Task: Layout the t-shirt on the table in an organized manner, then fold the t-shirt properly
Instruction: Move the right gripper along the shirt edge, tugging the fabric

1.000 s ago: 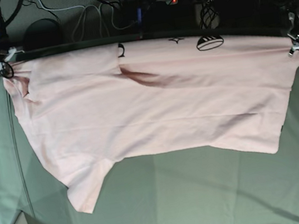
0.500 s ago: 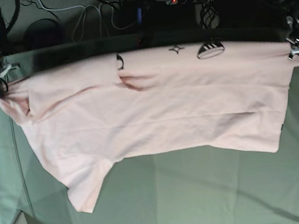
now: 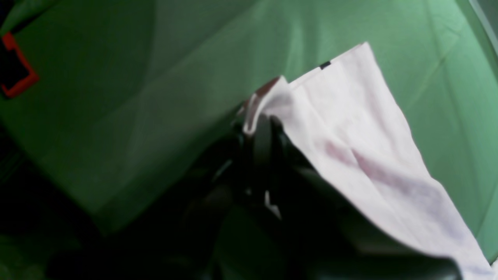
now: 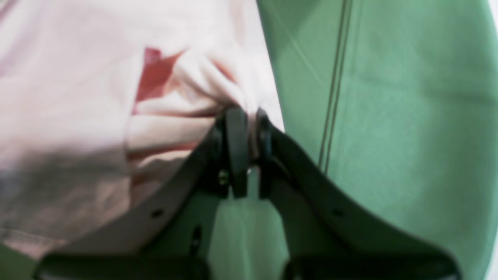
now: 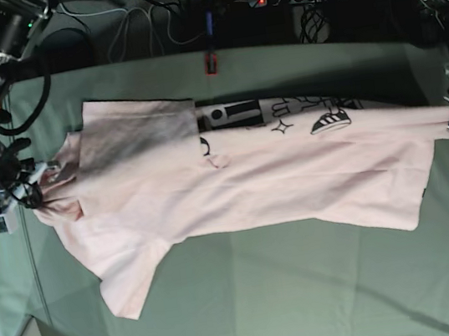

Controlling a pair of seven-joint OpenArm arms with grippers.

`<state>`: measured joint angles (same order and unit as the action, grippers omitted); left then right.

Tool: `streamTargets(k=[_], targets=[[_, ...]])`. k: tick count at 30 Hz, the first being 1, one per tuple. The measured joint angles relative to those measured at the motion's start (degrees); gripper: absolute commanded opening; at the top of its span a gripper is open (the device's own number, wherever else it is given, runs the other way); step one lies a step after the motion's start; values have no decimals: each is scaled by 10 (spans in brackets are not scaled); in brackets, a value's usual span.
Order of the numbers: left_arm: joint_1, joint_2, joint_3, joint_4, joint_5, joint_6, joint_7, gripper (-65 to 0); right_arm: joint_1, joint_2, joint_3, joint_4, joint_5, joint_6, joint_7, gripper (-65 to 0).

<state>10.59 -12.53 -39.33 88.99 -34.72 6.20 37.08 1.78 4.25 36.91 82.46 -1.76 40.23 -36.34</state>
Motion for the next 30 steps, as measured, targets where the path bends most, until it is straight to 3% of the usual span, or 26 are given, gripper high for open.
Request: streamTargets(k=[4, 10, 14, 17, 25, 30], targets=[[-7, 1, 0, 0, 1, 0, 0, -650, 5, 15, -2, -63, -1, 0, -3, -617], [-4, 1, 0, 0, 1, 0, 0, -650, 4, 21, 3, -63, -2, 0, -4, -406], [-6, 1, 0, 0, 2, 0, 0, -650, -13, 16, 27, -23, 5, 0, -4, -323], [-6, 0, 0, 0, 2, 0, 0, -650, -40, -2, 50, 33, -2, -3, -5, -304], [-5, 2, 0, 0, 1, 0, 0, -650, -140, -120, 57, 139, 1, -2, -7, -304], [-5, 10, 0, 0, 2, 0, -3, -650, -158, -129, 33, 122, 2, -2, -2, -305]])
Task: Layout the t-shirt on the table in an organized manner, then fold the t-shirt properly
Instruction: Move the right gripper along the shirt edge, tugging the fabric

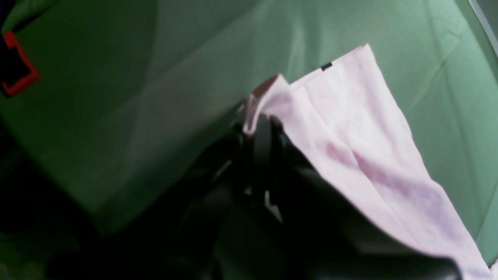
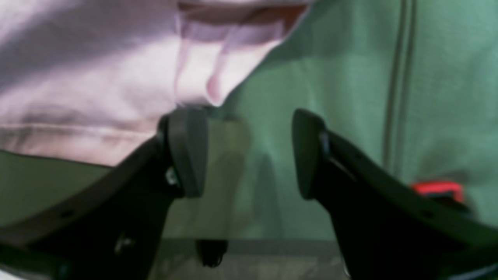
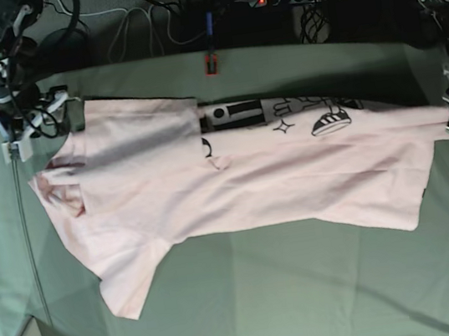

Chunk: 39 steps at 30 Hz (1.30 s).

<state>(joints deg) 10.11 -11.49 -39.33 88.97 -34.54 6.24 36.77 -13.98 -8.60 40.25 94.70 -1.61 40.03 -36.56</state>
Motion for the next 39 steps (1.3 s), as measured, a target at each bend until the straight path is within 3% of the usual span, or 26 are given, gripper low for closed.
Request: streamTargets(k=[9, 18, 20, 22, 24, 33, 39], targets=[[0, 2, 0, 0, 0, 0, 1, -650, -34, -7, -63, -6, 2, 0, -2, -306], [0, 2, 0, 0, 0, 0, 1, -650, -26, -6, -65, -54, 6, 0, 13, -315], [0, 2, 0, 0, 0, 0, 1, -650, -21, -4, -65, -57, 5, 0, 13, -372], [0, 2, 0, 0, 0, 0, 1, -650, -21, -4, -65, -57, 4, 0, 11, -485], [0, 2, 0, 0, 0, 0, 1, -650, -21, -5, -65, -57, 4, 0, 4, -639], [0, 2, 0, 0, 0, 0, 1, -650, 2, -3, -83, 81, -1, -1, -6, -650], [0, 2, 0, 0, 0, 0, 1, -650, 92, -7, -101, 109, 1, 1, -112, -650]])
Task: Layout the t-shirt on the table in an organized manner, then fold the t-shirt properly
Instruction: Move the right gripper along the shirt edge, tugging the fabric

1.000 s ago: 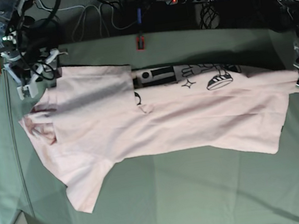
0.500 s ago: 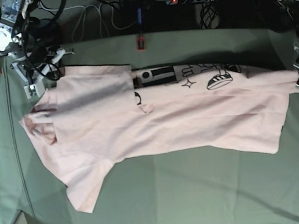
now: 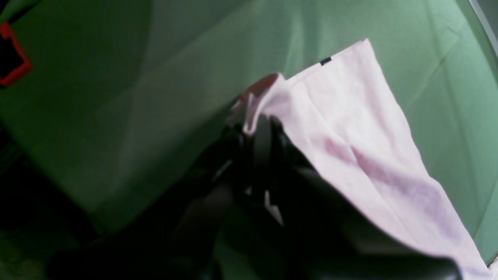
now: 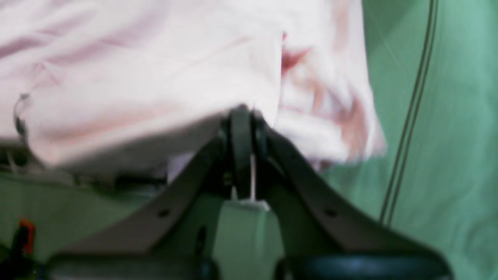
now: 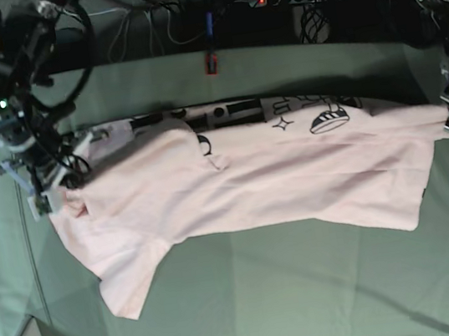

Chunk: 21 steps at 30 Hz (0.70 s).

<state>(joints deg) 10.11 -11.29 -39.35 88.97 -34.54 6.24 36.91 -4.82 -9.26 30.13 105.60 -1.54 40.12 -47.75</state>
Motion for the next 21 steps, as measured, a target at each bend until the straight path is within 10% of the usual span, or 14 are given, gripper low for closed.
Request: streamTargets(k=[8, 21], targets=[[1, 8, 0, 0, 0, 0, -1, -650, 140, 2, 0, -68, -1, -1, -87, -631], [0, 7, 0, 0, 0, 0, -1, -650, 175, 53, -36, -192, -1, -1, -92, -246]])
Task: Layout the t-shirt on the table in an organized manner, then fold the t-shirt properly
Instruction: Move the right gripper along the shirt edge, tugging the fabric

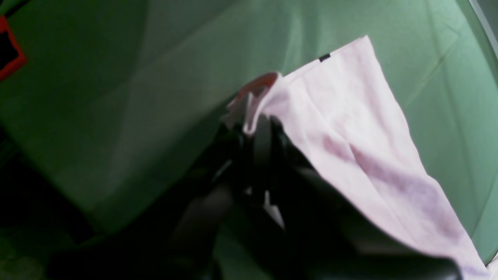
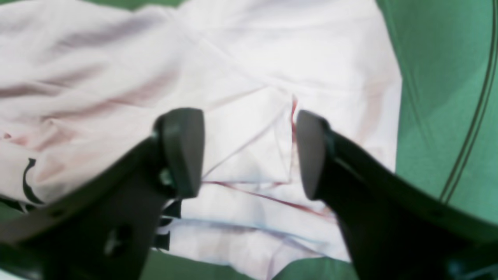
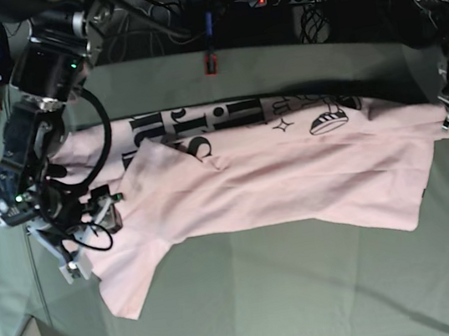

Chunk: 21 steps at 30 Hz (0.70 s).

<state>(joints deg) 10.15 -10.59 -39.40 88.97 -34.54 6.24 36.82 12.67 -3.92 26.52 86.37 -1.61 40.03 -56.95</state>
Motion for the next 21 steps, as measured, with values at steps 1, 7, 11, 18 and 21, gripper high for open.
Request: streamTargets(k=[1, 7, 11, 18, 21], targets=[[0, 0, 0, 0, 0, 0, 0, -650, 0, 11, -3, 0, 0, 0, -1, -246], [0, 1, 0, 0, 0, 0, 0, -650, -15, 99, -2, 0, -4, 0, 44, -244], [-2, 1, 0, 0, 0, 0, 0, -650, -45, 120, -3, -8, -3, 0, 73, -245], [-2, 0, 0, 0, 0, 0, 0, -650, -73, 122, -6, -53, -2, 0, 129, -245], [-2, 0, 0, 0, 0, 0, 0, -650, -73, 123, -6, -76, -1, 0, 136, -246]])
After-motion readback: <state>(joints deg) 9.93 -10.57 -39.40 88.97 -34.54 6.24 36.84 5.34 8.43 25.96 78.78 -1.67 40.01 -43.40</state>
